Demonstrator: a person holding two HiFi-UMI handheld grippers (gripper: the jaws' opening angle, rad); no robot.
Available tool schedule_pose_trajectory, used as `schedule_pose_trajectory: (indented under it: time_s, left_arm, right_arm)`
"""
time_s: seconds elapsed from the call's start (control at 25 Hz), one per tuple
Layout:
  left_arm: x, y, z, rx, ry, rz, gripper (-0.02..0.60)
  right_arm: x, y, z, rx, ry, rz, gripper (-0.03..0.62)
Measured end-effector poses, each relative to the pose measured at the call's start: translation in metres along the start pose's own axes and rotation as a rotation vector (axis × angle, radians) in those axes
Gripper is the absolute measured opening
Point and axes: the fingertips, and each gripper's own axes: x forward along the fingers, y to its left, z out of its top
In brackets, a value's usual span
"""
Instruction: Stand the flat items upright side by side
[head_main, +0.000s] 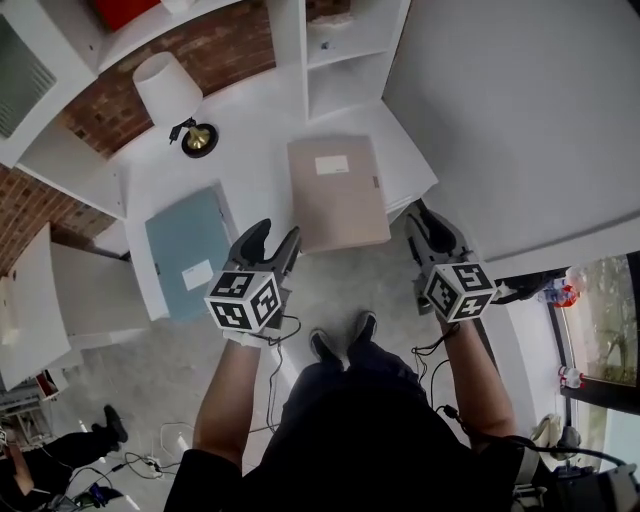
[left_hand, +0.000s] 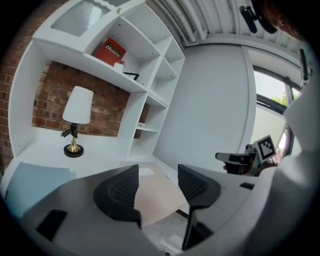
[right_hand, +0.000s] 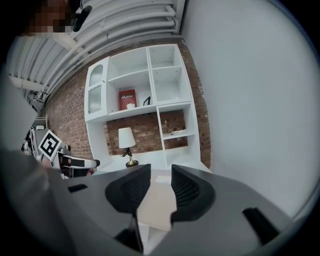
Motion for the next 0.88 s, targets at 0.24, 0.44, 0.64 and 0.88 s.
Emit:
schedule_pose_trajectory:
  time_s: [0.24,0.44,0.64,0.88]
  left_arm:
    - [0.041,0.019,-0.011,-0.058,0.063,0.010,0.230]
    - [0.078,0.034,-0.023,-0.085,0.131,0.042,0.240]
    - [0.120,0.061,-0.029,-0.104,0.183,0.122,0.241]
    - [0.165,0.076,-0.051,-0.183,0.278,0.149,0.252]
  right_arm:
    - [0.038,-0.026,-0.015,0.039,0.065,0.039,0.147]
    - [0.081,-0.050,-0.032,0.086,0.121,0.097,0.152]
    - [0.130,-0.073,-0.049,0.116,0.211,0.190,0.184]
    - [0.171,-0.096,-0.085,0.180,0.349,0.254,0.213]
